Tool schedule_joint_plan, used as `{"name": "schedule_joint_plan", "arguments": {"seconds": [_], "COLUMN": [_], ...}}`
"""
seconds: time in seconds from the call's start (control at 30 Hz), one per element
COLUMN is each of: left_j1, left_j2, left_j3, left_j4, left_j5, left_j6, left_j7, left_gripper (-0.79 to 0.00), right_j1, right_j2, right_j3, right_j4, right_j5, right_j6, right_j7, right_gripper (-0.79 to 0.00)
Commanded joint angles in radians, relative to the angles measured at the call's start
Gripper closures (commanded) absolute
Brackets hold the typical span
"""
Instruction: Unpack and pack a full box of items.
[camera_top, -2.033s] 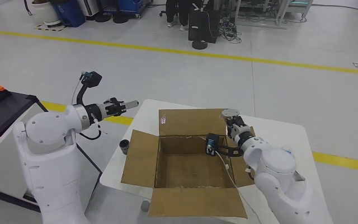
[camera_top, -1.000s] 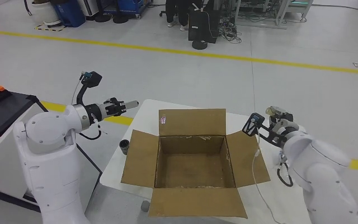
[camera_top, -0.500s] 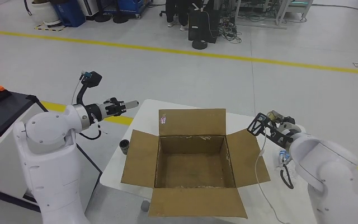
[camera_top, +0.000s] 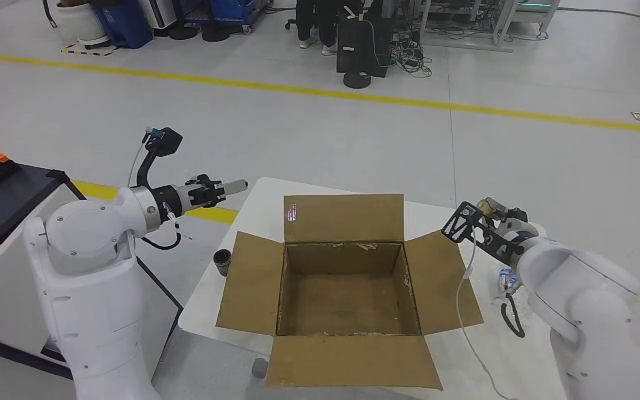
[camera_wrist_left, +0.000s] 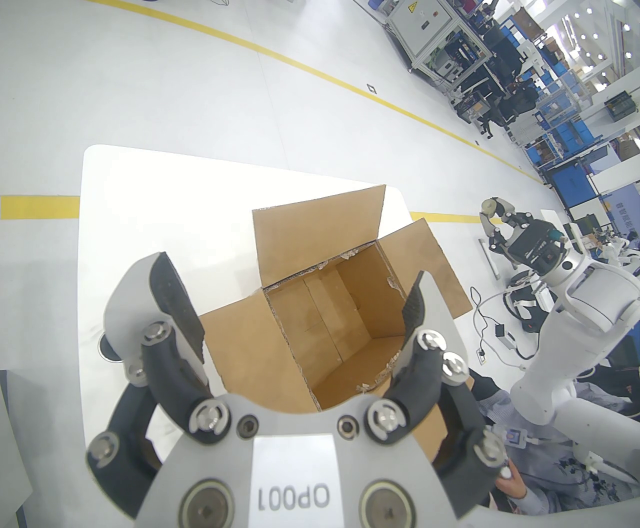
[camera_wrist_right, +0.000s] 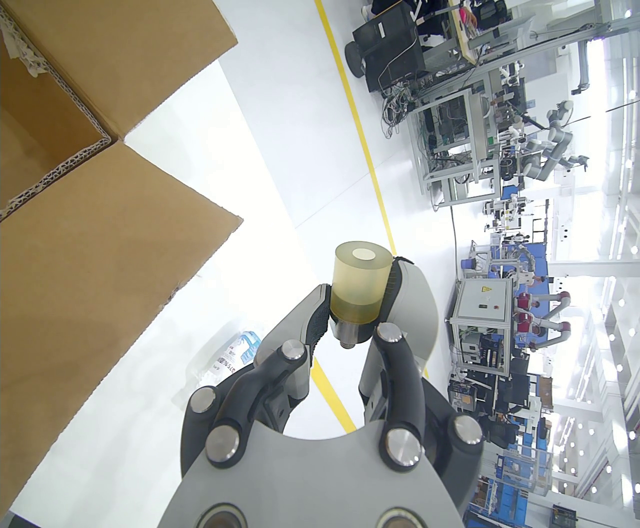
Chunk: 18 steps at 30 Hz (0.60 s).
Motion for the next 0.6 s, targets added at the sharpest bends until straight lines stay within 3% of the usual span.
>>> {"name": "schedule_joint_plan", "arguments": {"seconds": [0.0, 0.57], "left_j1": [0.0, 0.0], "left_j2": [0.0, 0.0], "left_j3": [0.0, 0.0], "left_j4": [0.0, 0.0], "left_j5": [0.0, 0.0], "left_j6": [0.0, 0.0], "left_j7": [0.0, 0.0], "left_gripper": [-0.785, -0.785], "right_j1": [0.0, -0.02], "right_j2": [0.0, 0.001], "right_j3": [0.0, 0.008], "right_j4": [0.0, 0.002], "right_j5": [0.0, -0.013], "right_j6": [0.0, 0.023], "right_j7": [0.0, -0.019], "right_gripper": [0.0, 0.0]}}
